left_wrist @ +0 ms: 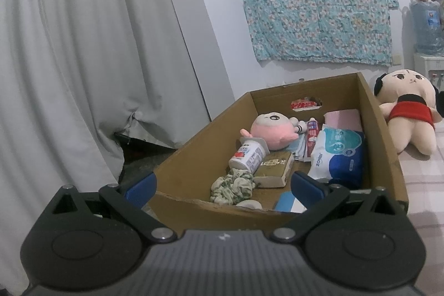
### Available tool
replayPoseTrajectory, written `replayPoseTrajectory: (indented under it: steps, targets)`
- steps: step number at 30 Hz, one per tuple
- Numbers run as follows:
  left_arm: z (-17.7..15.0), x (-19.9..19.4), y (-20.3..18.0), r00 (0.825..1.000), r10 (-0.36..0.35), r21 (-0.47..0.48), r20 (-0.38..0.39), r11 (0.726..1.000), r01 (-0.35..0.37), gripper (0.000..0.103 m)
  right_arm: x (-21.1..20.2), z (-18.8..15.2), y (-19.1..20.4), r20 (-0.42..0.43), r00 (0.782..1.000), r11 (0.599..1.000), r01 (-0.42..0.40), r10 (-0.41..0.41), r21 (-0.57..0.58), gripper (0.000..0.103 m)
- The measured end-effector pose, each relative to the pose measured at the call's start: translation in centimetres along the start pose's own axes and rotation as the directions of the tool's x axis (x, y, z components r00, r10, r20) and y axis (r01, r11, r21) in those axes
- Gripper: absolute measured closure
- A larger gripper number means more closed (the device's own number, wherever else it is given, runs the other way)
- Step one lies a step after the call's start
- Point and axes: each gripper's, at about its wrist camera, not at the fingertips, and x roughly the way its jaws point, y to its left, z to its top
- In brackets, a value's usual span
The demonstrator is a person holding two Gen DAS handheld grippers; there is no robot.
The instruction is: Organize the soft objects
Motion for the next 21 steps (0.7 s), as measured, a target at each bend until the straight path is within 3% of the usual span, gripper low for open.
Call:
replayPoseTrajectory:
  steps: [21]
  targets:
    - [0.07,0.17,-0.03,1.000,0.007,-0.022,-0.017,1.000,-0.007,0.000,0.63,-0.33,-0.57,-0.016,1.000,1.000,-0.004,0.004,0.007,0.023]
